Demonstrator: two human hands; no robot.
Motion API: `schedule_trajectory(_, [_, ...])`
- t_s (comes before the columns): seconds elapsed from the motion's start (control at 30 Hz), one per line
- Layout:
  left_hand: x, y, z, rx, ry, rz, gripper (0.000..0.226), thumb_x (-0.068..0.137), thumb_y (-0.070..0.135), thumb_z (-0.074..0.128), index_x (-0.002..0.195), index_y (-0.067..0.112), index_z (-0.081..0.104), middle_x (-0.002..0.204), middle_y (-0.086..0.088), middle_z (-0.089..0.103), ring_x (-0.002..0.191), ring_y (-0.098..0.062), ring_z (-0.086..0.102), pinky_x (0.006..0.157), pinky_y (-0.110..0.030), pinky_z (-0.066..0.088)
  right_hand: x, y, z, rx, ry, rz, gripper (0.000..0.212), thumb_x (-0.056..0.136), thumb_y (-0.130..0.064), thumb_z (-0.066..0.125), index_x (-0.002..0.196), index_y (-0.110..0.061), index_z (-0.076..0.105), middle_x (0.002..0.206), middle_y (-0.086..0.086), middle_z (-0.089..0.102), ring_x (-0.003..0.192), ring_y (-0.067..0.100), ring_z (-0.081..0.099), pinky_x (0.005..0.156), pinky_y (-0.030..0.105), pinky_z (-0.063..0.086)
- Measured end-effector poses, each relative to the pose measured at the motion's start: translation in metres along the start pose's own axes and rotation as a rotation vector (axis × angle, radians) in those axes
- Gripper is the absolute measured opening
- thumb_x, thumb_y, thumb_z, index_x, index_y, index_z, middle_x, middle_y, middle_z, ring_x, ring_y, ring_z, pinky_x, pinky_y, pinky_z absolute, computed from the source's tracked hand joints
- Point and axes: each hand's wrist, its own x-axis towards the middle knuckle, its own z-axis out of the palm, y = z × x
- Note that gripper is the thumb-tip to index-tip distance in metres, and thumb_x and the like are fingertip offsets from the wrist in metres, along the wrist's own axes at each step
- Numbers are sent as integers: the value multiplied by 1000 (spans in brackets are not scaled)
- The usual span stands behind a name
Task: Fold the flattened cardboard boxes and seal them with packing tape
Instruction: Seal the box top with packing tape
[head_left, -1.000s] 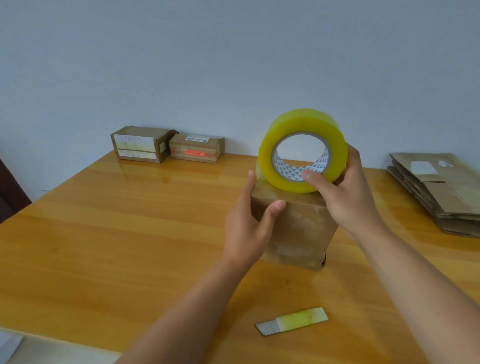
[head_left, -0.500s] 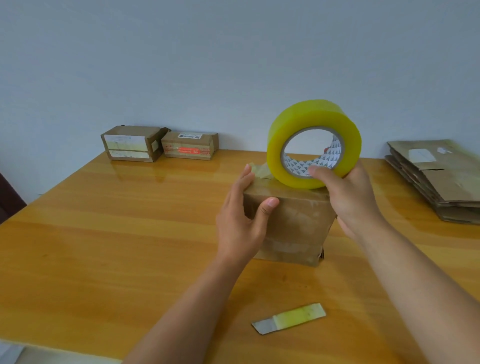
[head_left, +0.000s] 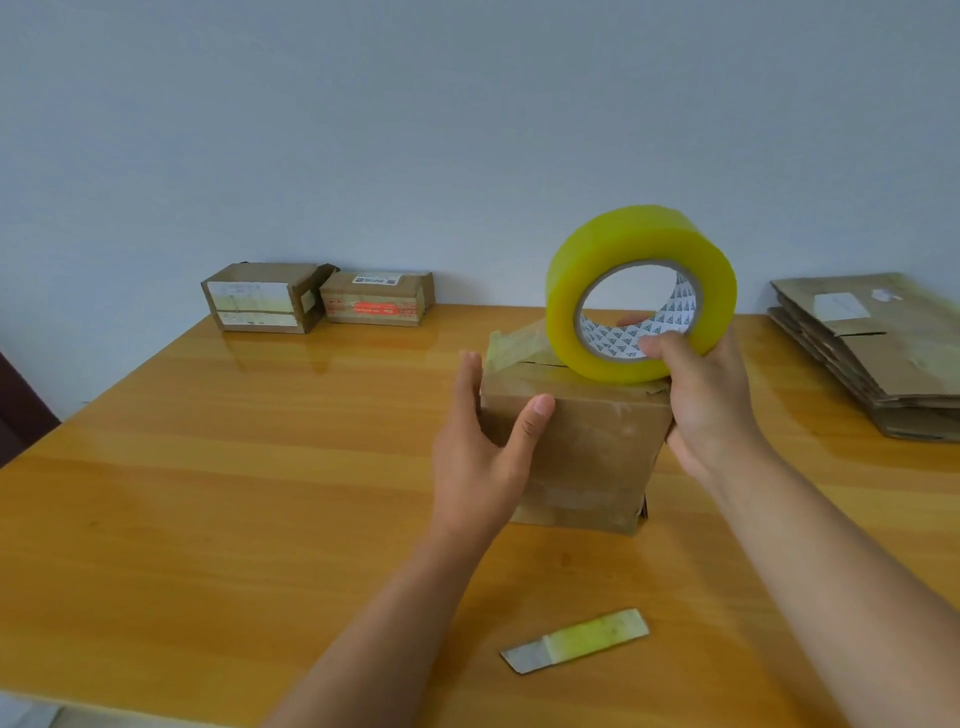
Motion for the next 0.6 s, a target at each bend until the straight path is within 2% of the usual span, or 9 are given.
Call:
schedule_trajectory(0.07, [-3, 2, 3, -111, -23, -79, 91, 81, 68, 63, 156, 29, 28, 145, 18, 51, 132, 5, 45, 110, -32, 43, -1, 1, 1, -7, 2, -14, 50, 73, -14, 65, 123, -21, 59, 121, 15, 65, 112, 30, 63, 98, 55, 51])
schedule_trajectory(0.2, [-6, 2, 8, -193, -18, -167, 80, 81, 72, 61, 144, 24, 48, 125, 15, 66, 119, -3, 59, 102, -40, 51, -2, 2, 2, -14, -7, -33, 42, 75, -15, 63, 116, -23, 61, 114, 12, 66, 112, 32, 62, 99, 55, 50])
schedule_trajectory(0.27, [-7, 3, 8, -158, -16, -168, 75, 81, 77, 55, 136, 26, 56, 117, 18, 69, 112, 0, 62, 97, -35, 54, -2, 3, 3, -18, -1, -33, 41, 74, -16, 63, 115, -22, 61, 107, 7, 66, 109, 30, 62, 98, 52, 49])
schedule_trajectory(0.37, [-5, 5, 4, -113, -15, -131, 53, 84, 67, 52, 117, 27, 66, 99, 22, 71, 96, 4, 65, 79, -18, 51, -1, 3, 4, -29, 7, -37, 36, 73, -17, 62, 108, -23, 61, 99, -1, 65, 100, 21, 62, 94, 45, 49])
schedule_trajectory(0.43, [-5, 6, 2, -100, -22, -114, 48, 86, 63, 53, 114, 26, 66, 95, 24, 71, 93, 5, 65, 75, -13, 49, 0, 4, 3, -29, 13, -41, 36, 73, -18, 62, 109, -21, 60, 95, -3, 63, 96, 17, 60, 91, 42, 49])
schedule_trajectory(0.53, [-5, 6, 0, -118, -39, -107, 54, 87, 62, 56, 127, 26, 61, 108, 25, 69, 107, 3, 63, 82, -11, 49, 0, 5, 2, -24, 3, -42, 39, 74, -18, 62, 113, -18, 60, 94, -4, 63, 96, 18, 61, 88, 40, 49])
schedule_trajectory(0.6, [0, 5, -3, -99, -39, -58, 66, 88, 62, 61, 145, 33, 46, 136, 24, 56, 128, 4, 49, 101, -19, 44, -1, 6, 2, -20, -12, -42, 42, 74, -17, 62, 116, -17, 60, 98, -2, 65, 99, 19, 62, 89, 41, 50])
